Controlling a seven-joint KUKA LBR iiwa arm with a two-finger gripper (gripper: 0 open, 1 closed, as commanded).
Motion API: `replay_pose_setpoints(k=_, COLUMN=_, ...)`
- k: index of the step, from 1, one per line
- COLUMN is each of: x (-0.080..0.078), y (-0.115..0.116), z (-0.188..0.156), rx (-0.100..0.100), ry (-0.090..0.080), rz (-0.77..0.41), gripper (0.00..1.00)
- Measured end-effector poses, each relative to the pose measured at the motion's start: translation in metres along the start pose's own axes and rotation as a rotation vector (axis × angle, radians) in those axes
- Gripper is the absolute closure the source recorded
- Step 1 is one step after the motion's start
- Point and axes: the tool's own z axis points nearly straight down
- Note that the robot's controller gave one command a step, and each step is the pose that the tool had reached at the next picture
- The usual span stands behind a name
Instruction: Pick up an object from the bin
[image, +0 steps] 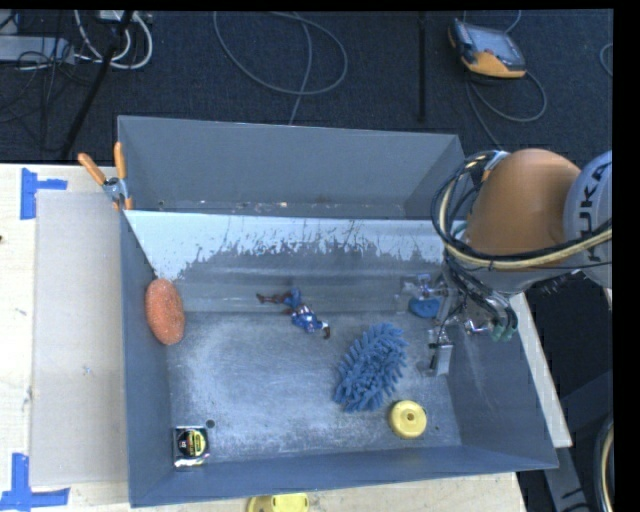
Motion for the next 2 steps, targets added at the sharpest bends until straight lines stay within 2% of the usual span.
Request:
replay_pose_setpoints(k=1, x=-0.015, y=0.020, z=0.023, rx=-0.002, ry=0.000, rz=-0.292, gripper=0.00)
replay_pose_setpoints(k=2, x=-0.006, y=0.012, z=0.002, rx=-0.002, ry=0.000, rz=-0.295, gripper=0.00)
